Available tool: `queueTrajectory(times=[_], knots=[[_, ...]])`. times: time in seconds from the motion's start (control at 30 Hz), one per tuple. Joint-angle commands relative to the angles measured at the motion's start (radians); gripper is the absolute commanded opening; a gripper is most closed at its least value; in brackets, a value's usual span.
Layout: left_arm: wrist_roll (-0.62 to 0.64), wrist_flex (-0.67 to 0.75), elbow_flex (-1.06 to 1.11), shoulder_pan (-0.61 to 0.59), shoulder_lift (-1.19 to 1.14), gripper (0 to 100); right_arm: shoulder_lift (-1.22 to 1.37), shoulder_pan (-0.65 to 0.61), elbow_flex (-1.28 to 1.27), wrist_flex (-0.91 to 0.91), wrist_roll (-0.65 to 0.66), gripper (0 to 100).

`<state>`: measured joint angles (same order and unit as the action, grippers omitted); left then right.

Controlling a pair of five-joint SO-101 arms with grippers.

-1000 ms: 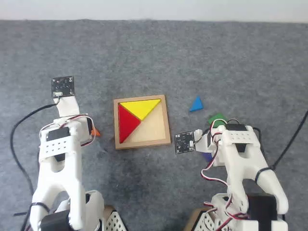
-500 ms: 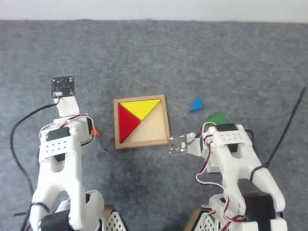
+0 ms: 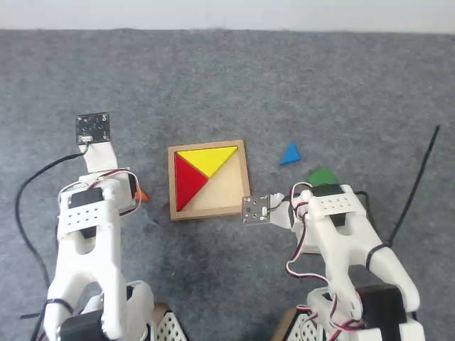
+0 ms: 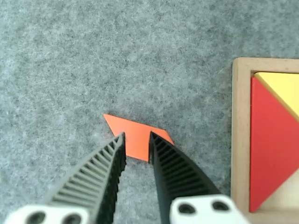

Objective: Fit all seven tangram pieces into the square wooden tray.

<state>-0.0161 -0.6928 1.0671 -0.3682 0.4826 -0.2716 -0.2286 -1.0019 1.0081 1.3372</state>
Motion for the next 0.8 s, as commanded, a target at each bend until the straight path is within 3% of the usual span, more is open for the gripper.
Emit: queueTrajectory(times=[0.0, 0.13, 0.3, 0.53, 0.77], knots=[[-0.009, -0.002, -0.010, 0.008, 0.035, 8, 0.013, 0.012, 0.021, -0.036, -0.005, 27.3], [-0.009, -0.002, -0.010, 0.008, 0.035, 8, 0.013, 0.012, 0.021, -0.059, -0.005, 26.4], [-0.009, -0.002, -0.010, 0.008, 0.035, 8, 0.013, 0.012, 0.021, -0.064, -0.005, 13.6], [-0.009, -0.002, -0.010, 0.008, 0.035, 8, 0.013, 0.012, 0.021, -0.084, -0.005, 14.3], [-0.009, -0.002, -0.010, 0.008, 0.034, 8, 0.013, 0.012, 0.021, -0.077, -0.009, 8.4]])
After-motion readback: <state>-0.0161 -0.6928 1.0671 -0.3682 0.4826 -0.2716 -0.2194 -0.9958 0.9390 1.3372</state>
